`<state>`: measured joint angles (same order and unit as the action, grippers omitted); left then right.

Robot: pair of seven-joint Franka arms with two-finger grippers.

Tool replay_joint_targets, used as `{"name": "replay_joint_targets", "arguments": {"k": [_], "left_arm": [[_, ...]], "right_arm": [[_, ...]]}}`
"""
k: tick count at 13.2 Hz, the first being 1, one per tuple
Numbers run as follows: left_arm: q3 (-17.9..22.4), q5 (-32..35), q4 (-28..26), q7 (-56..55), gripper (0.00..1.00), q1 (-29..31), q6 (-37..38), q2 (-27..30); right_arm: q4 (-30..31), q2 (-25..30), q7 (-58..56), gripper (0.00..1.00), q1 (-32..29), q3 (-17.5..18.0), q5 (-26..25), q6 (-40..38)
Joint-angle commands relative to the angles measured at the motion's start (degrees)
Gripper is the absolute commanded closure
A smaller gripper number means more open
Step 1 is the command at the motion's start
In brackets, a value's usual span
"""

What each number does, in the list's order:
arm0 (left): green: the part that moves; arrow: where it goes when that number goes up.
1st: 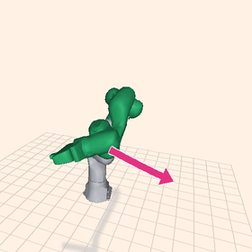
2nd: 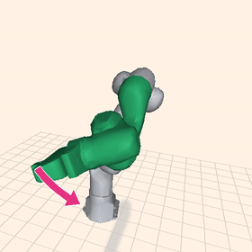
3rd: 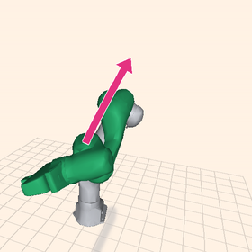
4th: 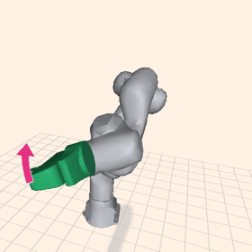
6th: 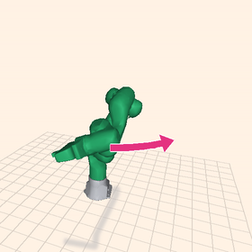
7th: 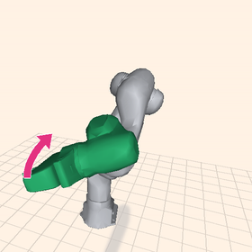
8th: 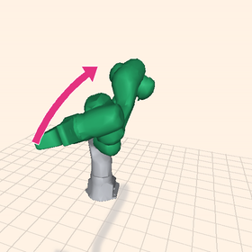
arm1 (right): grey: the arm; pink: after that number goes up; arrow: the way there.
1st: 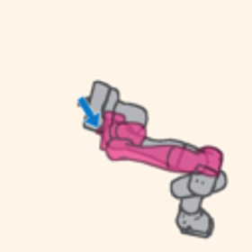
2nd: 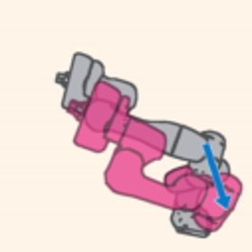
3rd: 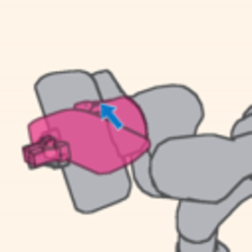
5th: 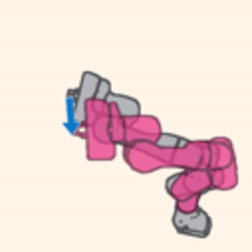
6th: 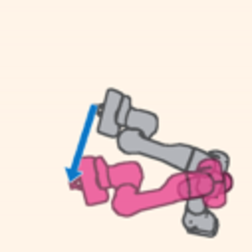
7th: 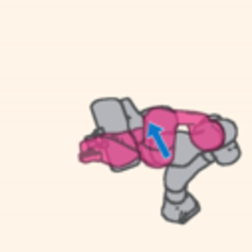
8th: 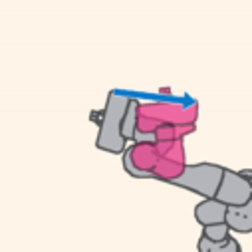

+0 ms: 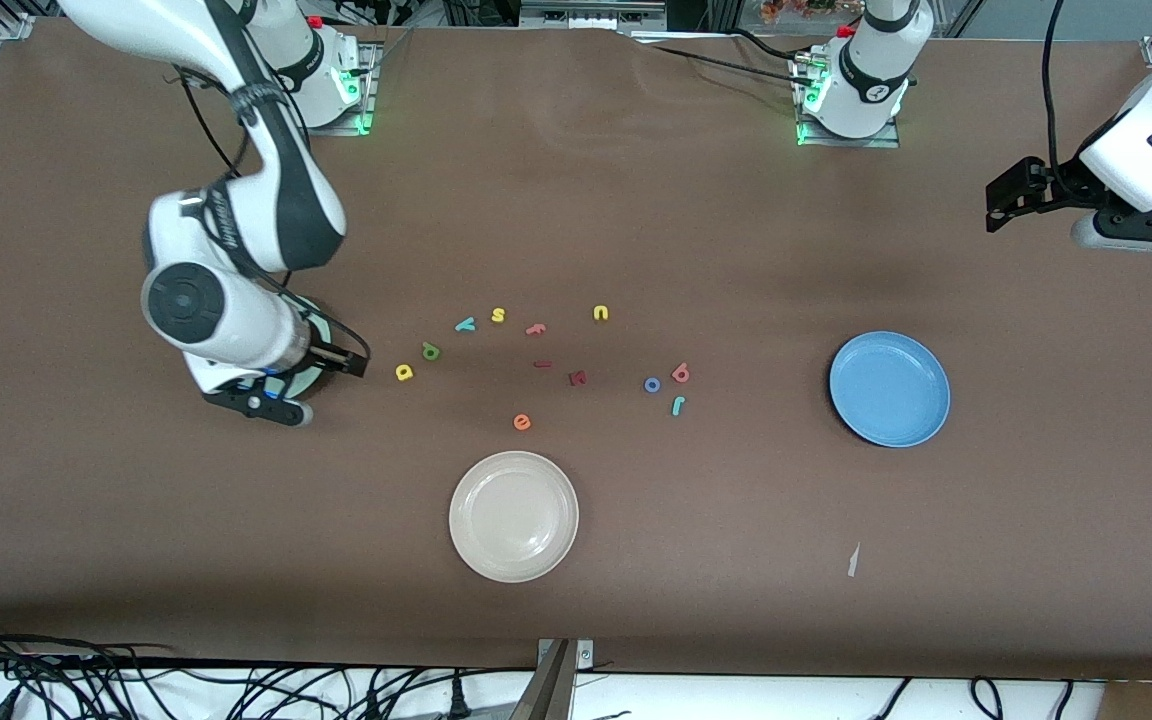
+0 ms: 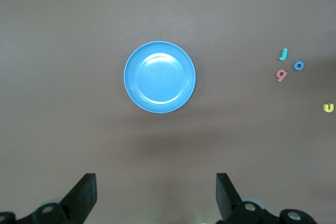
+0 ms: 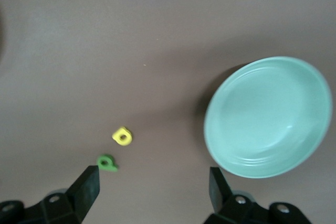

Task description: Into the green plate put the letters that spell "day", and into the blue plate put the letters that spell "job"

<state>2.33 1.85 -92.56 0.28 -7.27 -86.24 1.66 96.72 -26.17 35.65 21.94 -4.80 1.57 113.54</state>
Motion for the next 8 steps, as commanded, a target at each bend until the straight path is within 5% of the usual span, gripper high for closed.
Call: {"name": "replay_joint_targets", "arguments": {"k": [1, 8], "left_arm": [[-0.14, 1.22, 1.59, 0.69, 0.00, 0.32, 1.24, -0.52], [0.04, 0.17, 1.51, 0.60, 0.00, 0.50, 1.33, -0.69]], "right_arm": [[5.38, -0.54, 12.12, 0.08, 5.10, -0.64, -0.87, 6.84], [19.99, -1.42, 23.31, 0.10, 7.41, -0.56, -0.87, 29.78]]}}
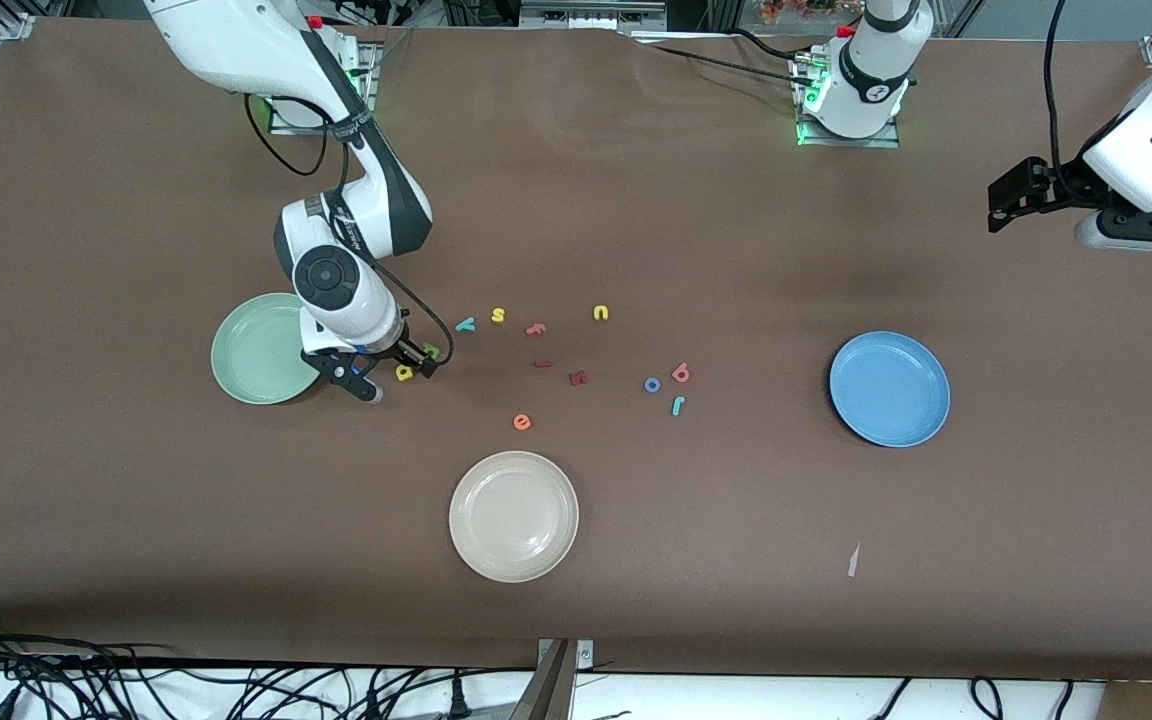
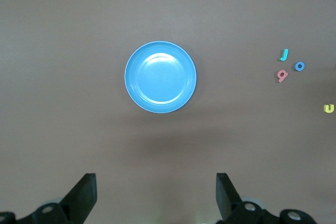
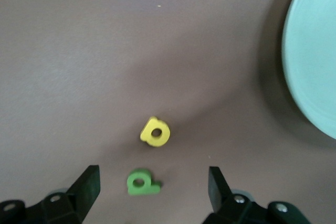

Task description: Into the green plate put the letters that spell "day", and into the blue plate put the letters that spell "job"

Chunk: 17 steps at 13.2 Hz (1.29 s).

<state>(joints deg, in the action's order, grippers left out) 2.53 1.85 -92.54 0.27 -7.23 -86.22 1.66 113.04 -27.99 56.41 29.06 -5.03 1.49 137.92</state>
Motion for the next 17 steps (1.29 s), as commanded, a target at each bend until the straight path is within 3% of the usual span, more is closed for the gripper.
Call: {"name": "replay_joint_targets", "arguments": {"k": [1, 10, 11, 15, 17], "left_arm": [[-0.16, 0.08, 1.49, 0.69, 0.00, 0.73, 1.32, -0.69], [-0.16, -2.02, 1.66, 0.69, 0.00, 0.64, 1.94, -0.69], [-0.16, -2.03, 1.66, 0.69, 0.00, 0.55, 1.93, -0.69], [-0.42, -3.34, 1.75, 0.69, 0.00, 0.11, 1.76, -1.04], [-0.33, -6.14, 2.28, 1.04, 0.00, 0.29, -1.47, -2.89]], "right_arm": [[4.38, -0.47, 3.52, 0.11, 0.21, -0.42, -0.70, 7.86], [3.86, -3.21, 7.58, 0.23, 0.47, -0.69, -0.26, 11.31], [3.68, -3.29, 7.58, 0.28, 0.47, -0.69, -0.26, 11.49], [3.42, -3.38, 7.58, 0.71, 0.47, -0.77, -0.26, 11.49], [3.07, -3.38, 7.40, 0.84, 0.21, -0.77, -0.35, 11.32]]}}
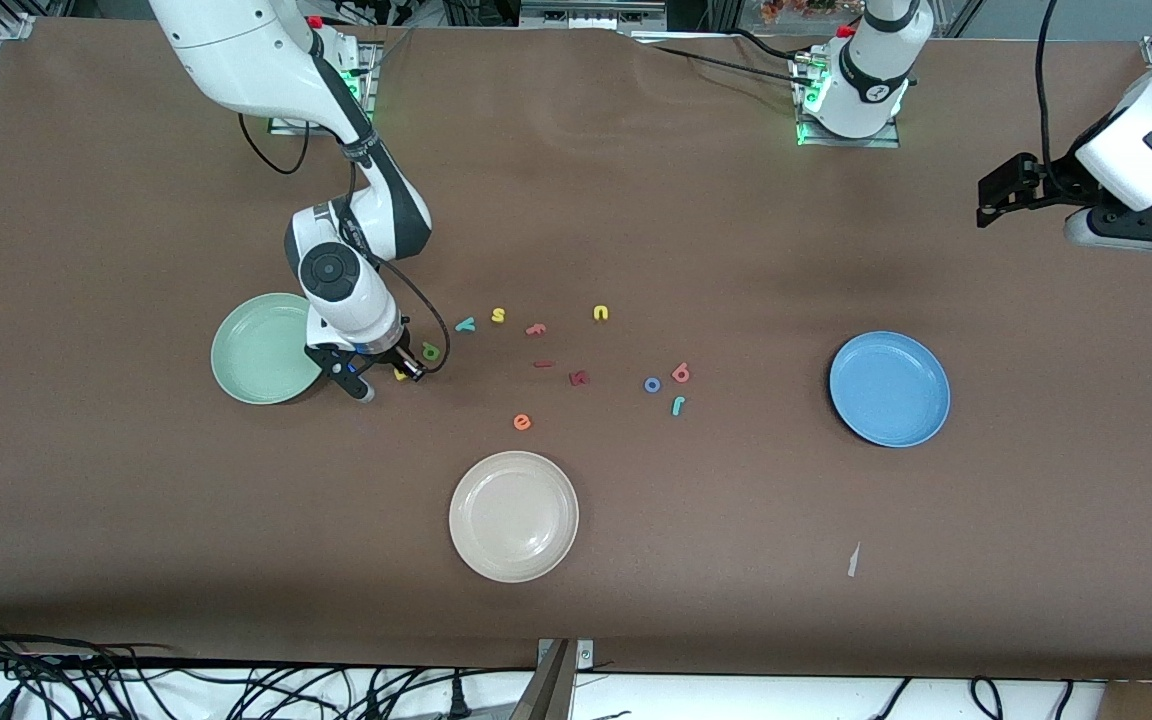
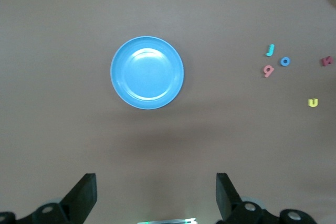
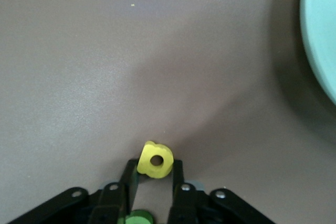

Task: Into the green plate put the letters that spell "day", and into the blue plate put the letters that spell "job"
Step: 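Place the yellow letter on the green plate while the left gripper reaches letters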

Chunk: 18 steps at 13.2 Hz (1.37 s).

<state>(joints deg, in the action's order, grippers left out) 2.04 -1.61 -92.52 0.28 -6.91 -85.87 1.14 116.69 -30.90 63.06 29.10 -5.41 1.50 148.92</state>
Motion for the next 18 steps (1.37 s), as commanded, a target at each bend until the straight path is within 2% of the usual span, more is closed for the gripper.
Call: {"name": "replay_joint_targets", "arguments": {"k": [1, 3, 6, 8, 10, 13, 15, 16, 18], "left_arm": [[0.07, -5.05, 1.82, 1.22, 0.00, -0.38, -3.75, -3.15], [0.16, -8.41, 1.55, 1.22, 0.00, -2.82, -7.01, -6.58], [0.25, -7.80, 1.55, 1.13, 0.00, -8.72, -15.43, -12.28], [0.33, -7.63, 1.47, 1.13, 0.00, -11.54, -19.58, -16.42], [0.33, -7.62, 1.38, 1.13, 0.00, -13.91, -21.26, -19.84], [0.77, -7.62, 1.46, 1.22, 0.00, -17.86, -25.29, -25.55], [2.17, -7.62, 1.38, 1.13, 0.00, -22.07, -29.42, -31.52], [3.14, -7.62, 1.46, 1.39, 0.00, -23.14, -30.22, -32.68], [3.32, -7.71, 1.64, 1.39, 0.00, -24.55, -32.41, -34.01]], "right_arm": [[-1.19, -0.39, 0.31, 0.89, -0.09, -0.48, -0.36, -0.03], [-2.07, 0.22, -0.30, 0.88, -0.45, -1.17, -0.71, -2.31], [-2.08, 4.34, -5.29, 0.87, -0.45, -3.45, -0.80, -9.15], [-1.64, 6.72, -13.97, 0.86, -0.53, -7.49, -0.80, -15.39], [0.37, 9.26, -21.54, 0.85, -0.53, -11.18, -0.71, -17.25], [8.61, 11.91, -29.55, 0.85, -0.62, -16.54, 0.16, -13.51], [13.63, 12.97, -32.03, 0.84, -0.62, -18.31, 0.25, -9.98], [14.87, 12.97, -32.12, 0.78, -0.71, -18.75, 0.34, -9.97], [15.15, 12.79, -31.95, 0.06, -0.80, -18.76, 1.04, -10.23]]}}
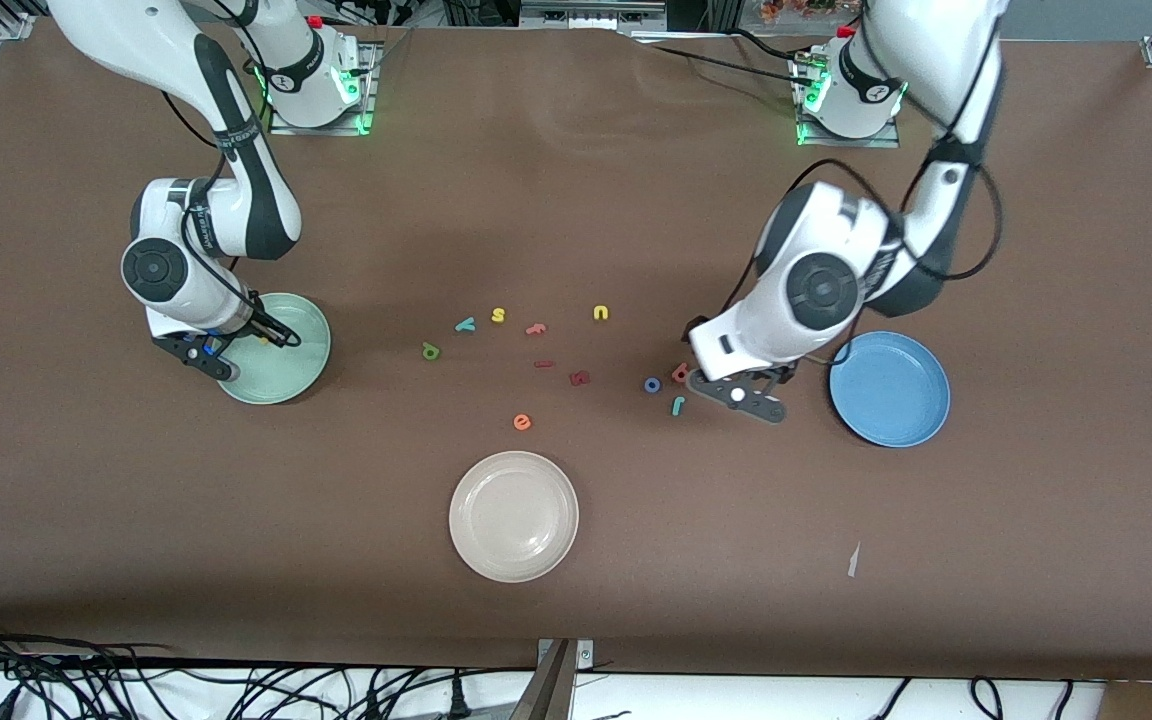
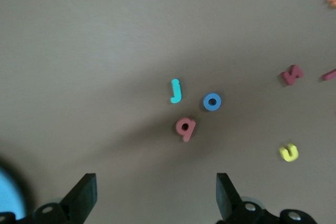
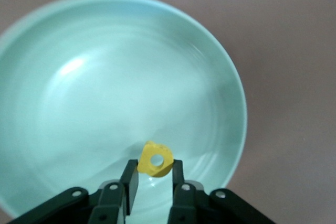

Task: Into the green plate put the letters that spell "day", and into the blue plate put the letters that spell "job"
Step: 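Place the yellow letter on the green plate while the left gripper reaches letters, then grasp the green d with the right gripper while the left gripper grasps the 9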

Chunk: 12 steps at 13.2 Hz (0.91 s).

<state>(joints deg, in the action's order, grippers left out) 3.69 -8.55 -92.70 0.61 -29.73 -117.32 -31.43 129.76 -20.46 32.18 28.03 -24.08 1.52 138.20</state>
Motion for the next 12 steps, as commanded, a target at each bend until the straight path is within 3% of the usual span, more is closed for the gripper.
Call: {"name": "replay_joint_targets", "arguments": {"k": [1, 4, 6, 9, 12], "left_arm": [[1.68, -1.03, 2.00, 1.06, 0.00, -1.82, -2.81, -2.31], [1.85, -0.77, 2.08, 1.23, 0.00, -3.31, -11.06, -6.35], [1.85, -1.21, 1.56, 1.06, 0.00, -3.40, -12.23, -7.15], [1.85, -1.12, -0.28, 1.14, 0.00, -3.75, -12.50, -7.86], [1.68, -1.12, -6.25, 1.14, 0.00, -4.10, -18.11, -6.98]], "right_arm": [[1.82, 2.53, -1.15, 0.00, 0.35, 0.00, 1.98, 0.31], [0.33, 4.63, -1.07, 0.00, 0.79, 0.70, 2.08, -1.26], [-4.74, 4.55, 0.50, 0.00, 1.32, 4.98, 2.17, -5.46], [-13.54, 1.14, 4.74, 0.00, 1.67, 10.53, 2.26, -12.16], [-20.57, -4.84, 8.58, 0.00, 1.67, 15.02, 2.61, -11.47]]}}
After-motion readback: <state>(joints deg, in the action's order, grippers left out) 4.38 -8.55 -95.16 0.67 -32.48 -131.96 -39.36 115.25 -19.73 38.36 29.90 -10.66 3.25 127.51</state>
